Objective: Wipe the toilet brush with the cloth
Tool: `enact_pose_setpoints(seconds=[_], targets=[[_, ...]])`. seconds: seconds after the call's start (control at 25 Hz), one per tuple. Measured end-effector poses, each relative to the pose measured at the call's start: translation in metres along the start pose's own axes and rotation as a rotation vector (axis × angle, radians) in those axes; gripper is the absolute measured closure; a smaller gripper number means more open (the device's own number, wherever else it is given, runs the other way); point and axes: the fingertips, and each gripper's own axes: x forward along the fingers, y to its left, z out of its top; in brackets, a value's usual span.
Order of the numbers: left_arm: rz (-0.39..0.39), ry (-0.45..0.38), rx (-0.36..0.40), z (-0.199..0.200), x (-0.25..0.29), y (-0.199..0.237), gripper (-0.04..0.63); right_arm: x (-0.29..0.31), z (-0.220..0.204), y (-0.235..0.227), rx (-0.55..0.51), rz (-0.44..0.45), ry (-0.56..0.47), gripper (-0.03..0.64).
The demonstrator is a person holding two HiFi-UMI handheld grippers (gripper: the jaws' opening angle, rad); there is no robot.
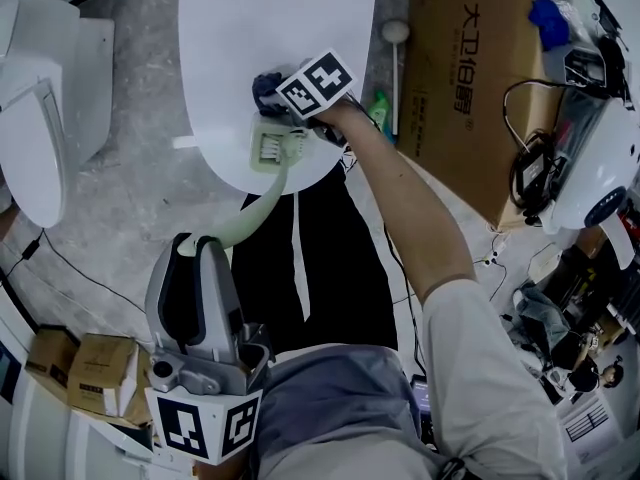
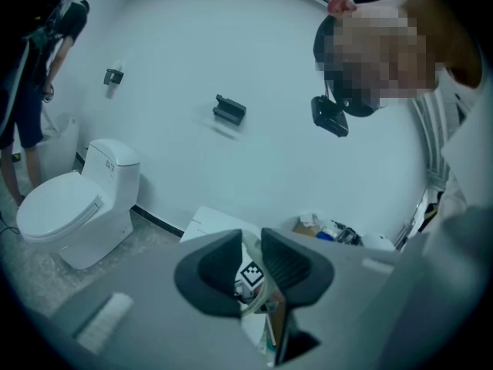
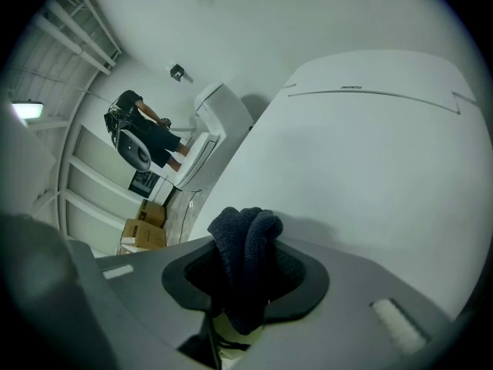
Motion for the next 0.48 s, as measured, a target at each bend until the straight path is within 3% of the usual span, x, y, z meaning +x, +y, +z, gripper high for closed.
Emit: enact_pose_setpoints(seconds=[0.48], targets=[[0.004, 0.009, 0.025, 0.001, 0.0, -0.002, 0.595, -0.013, -0.014, -0.008, 0.08, -0.053, -0.072, 0.502]])
